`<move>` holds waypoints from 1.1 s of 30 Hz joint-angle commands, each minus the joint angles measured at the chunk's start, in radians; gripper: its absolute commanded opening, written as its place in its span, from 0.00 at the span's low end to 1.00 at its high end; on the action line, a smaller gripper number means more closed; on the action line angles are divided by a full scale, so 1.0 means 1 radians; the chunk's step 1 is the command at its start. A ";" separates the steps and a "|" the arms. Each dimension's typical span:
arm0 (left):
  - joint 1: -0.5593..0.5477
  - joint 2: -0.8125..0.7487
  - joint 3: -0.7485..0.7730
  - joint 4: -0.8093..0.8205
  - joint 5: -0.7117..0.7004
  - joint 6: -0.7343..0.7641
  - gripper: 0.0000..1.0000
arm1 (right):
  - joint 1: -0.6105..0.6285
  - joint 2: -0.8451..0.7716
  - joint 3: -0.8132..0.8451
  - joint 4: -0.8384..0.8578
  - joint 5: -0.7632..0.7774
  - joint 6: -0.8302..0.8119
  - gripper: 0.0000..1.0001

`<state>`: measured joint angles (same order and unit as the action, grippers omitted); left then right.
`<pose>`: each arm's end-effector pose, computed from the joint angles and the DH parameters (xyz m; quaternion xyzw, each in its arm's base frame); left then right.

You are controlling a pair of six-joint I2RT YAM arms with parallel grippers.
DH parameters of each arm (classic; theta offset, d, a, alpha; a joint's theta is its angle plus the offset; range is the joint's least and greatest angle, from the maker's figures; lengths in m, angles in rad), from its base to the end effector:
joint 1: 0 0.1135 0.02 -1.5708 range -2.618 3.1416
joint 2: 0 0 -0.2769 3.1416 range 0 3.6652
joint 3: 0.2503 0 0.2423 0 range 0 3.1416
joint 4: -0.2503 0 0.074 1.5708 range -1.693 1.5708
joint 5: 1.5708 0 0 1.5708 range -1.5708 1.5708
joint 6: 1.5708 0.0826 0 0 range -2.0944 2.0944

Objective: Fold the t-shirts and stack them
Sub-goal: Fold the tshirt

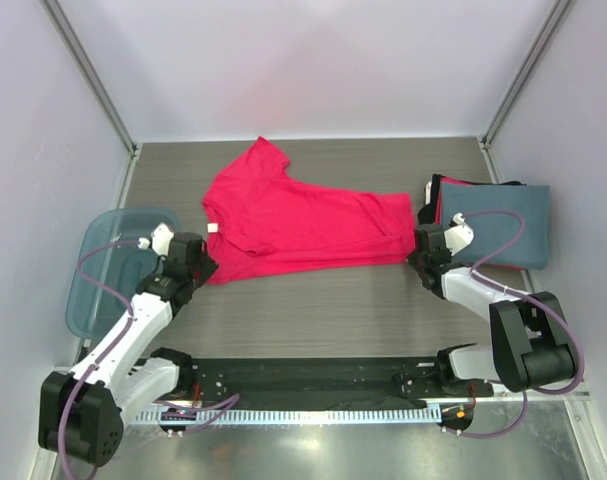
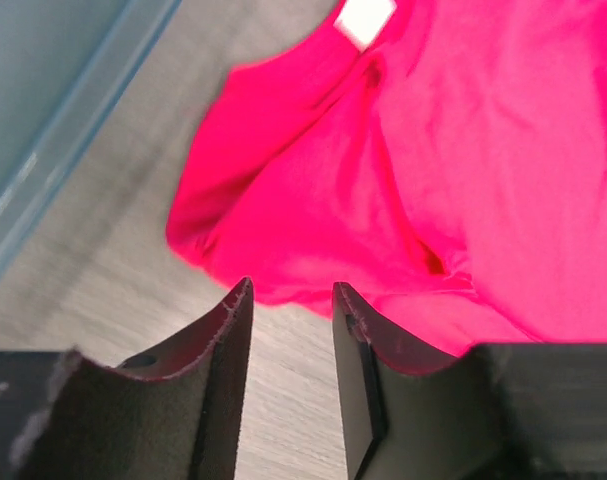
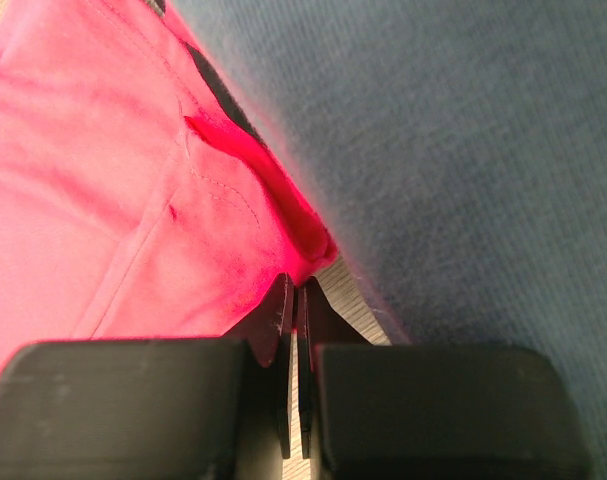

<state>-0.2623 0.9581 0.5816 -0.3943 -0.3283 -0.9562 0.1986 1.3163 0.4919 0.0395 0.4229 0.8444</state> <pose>0.2100 -0.0288 0.2035 -0.3688 0.8329 -0.0964 0.4012 0.2610 0.0179 0.1444 0.3628 0.8310 0.0184 0.4212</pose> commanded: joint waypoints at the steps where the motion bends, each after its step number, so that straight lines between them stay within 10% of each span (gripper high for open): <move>1: -0.023 -0.028 -0.072 -0.061 -0.018 -0.231 0.40 | -0.005 0.008 0.014 0.036 0.008 -0.004 0.01; 10: -0.034 0.048 -0.140 0.080 -0.060 -0.406 0.56 | -0.005 0.018 0.017 0.039 0.005 -0.007 0.01; 27: -0.043 0.108 -0.279 0.350 -0.209 -0.475 0.45 | -0.005 0.021 0.019 0.039 0.002 -0.010 0.01; 33: -0.034 0.191 -0.299 0.440 -0.192 -0.467 0.27 | -0.007 0.011 0.014 0.043 -0.001 -0.011 0.01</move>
<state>-0.3031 1.1080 0.3073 -0.0471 -0.4889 -1.4338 0.1978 1.3312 0.4919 0.0456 0.4152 0.8406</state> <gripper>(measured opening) 0.290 0.035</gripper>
